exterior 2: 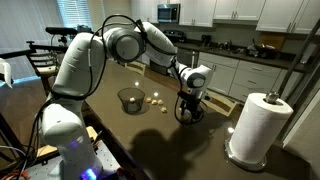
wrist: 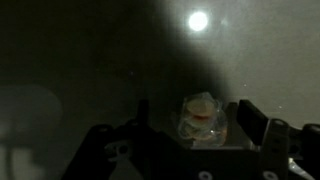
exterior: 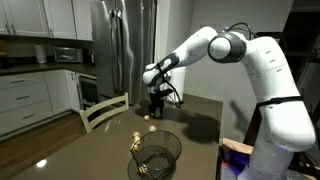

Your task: Pick up one object from the right side of the counter and put it in the black basket

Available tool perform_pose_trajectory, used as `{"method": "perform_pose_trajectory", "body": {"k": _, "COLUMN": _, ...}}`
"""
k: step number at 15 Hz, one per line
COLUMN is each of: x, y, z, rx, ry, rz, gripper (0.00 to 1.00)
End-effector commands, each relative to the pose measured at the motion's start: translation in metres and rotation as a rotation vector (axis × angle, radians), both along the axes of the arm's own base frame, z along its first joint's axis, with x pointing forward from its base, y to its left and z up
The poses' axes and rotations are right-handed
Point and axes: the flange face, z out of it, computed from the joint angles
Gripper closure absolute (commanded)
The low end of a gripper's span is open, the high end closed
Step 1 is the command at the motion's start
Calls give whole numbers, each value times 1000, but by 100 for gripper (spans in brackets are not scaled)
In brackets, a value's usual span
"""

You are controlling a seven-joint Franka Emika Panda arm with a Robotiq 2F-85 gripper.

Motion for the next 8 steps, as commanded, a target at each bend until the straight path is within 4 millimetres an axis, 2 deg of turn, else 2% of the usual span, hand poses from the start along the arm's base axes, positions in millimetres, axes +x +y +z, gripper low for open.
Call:
{"method": "perform_pose_trajectory", "body": {"k": 1, "x": 6, "y": -5, "z": 0, "rx": 13, "ry": -12, "rz": -5, "gripper": 41}}
{"method": "perform_pose_trajectory", "body": {"k": 8, "x": 3, "y": -12, "z": 10, "rx": 11, "ry": -24, "rz": -23, "gripper": 87}}
